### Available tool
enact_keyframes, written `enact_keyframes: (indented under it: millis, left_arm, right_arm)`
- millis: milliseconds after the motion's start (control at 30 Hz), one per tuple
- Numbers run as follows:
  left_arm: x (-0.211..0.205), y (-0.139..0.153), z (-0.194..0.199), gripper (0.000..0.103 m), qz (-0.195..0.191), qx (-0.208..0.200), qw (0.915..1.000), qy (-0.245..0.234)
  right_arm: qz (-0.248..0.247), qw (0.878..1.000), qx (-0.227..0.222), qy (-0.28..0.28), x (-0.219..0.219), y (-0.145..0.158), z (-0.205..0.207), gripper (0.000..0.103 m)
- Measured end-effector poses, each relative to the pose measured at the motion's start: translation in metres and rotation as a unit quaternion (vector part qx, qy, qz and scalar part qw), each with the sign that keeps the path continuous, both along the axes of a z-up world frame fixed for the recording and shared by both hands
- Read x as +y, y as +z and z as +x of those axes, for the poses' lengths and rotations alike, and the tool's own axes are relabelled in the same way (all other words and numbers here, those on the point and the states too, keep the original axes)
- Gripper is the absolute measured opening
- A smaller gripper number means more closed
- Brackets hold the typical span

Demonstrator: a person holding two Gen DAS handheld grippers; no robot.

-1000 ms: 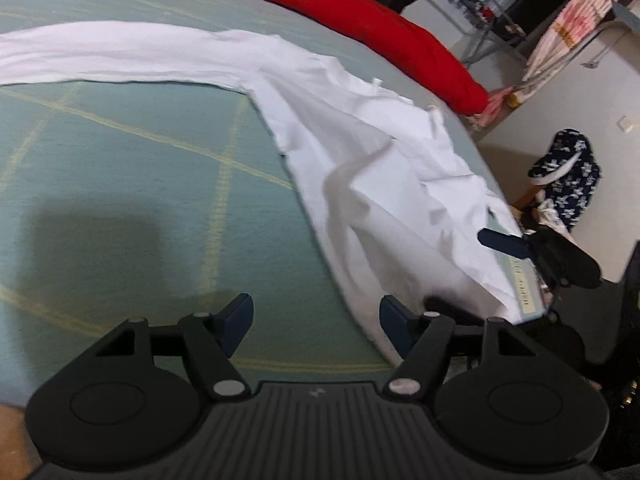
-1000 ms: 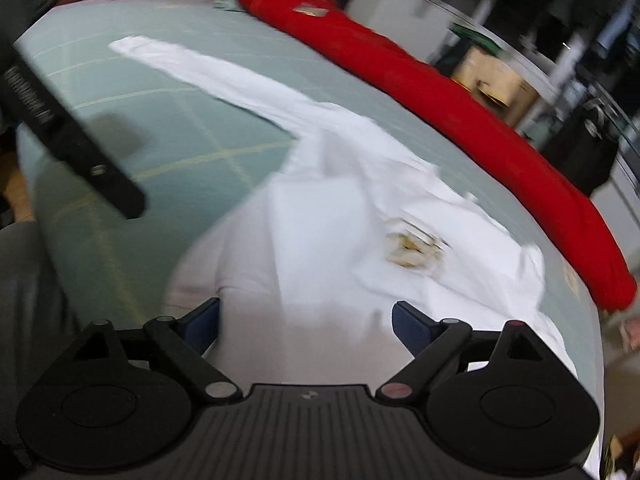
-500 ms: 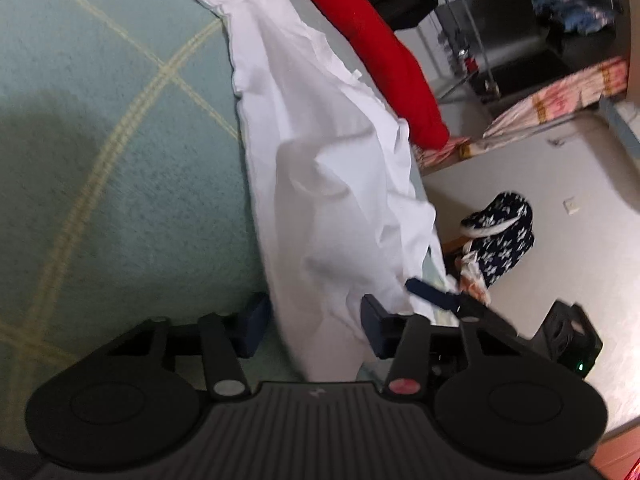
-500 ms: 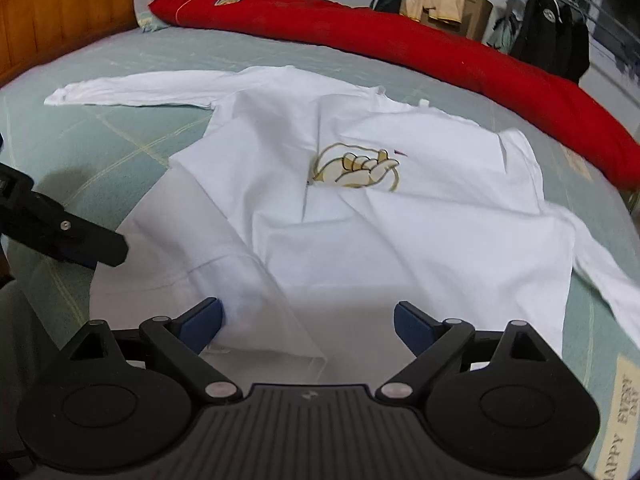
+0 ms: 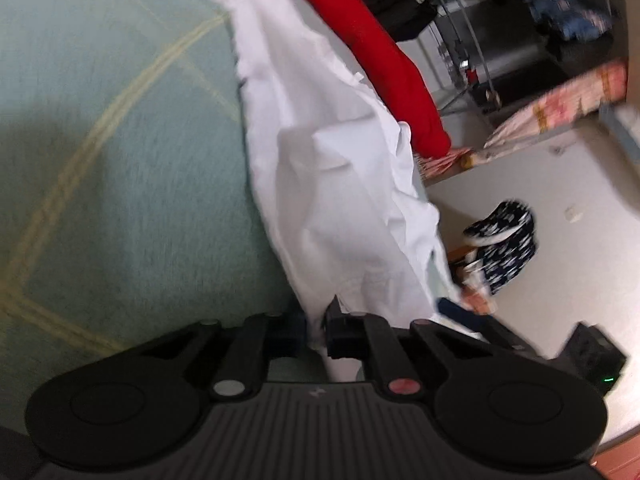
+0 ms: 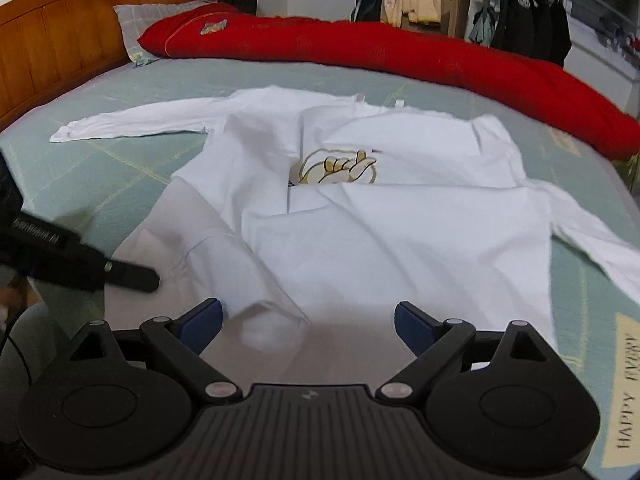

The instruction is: Fold clothes

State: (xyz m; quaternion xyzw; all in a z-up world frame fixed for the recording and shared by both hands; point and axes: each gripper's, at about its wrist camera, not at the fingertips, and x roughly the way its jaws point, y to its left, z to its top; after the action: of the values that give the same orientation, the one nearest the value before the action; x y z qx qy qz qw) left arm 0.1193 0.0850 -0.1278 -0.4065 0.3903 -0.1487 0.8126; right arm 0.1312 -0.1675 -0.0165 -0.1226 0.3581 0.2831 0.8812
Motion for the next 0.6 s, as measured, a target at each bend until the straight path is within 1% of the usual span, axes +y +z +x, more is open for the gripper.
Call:
enact_keyframes:
  millis: [133,200,333,400,500,600]
  left_arm:
    - [0.015,0.023,-0.01,0.007,0.023,-0.01,0.9997,0.005]
    - [0.026,0.034,-0.018,0.007,0.041,-0.012,0.999,0.014]
    - [0.048,0.056,-0.034,0.006,0.087,-0.015,0.9954,0.039]
    - [0.059,0.065,-0.042,0.006,0.102,-0.016,0.9933,0.052]
    - [0.069,0.067,-0.047,0.006,0.102,-0.012,0.9931,0.057]
    - [0.067,0.052,-0.04,0.007,0.094,0.008,0.9944,0.046]
  right_arm:
    - [0.01,1.0,-0.02,-0.006,-0.021,0.015,-0.018,0.096]
    - [0.011,0.999,-0.025,-0.018,-0.032,0.019,-0.023,0.096]
    - [0.013,0.999,-0.026,-0.045,-0.054,0.018,-0.025,0.096]
    - [0.017,0.998,-0.02,-0.058,-0.063,0.016,-0.023,0.096]
    - [0.023,0.997,-0.012,-0.074,-0.073,0.013,-0.021,0.096]
    - [0.034,0.996,-0.004,-0.086,-0.081,0.01,-0.019,0.096]
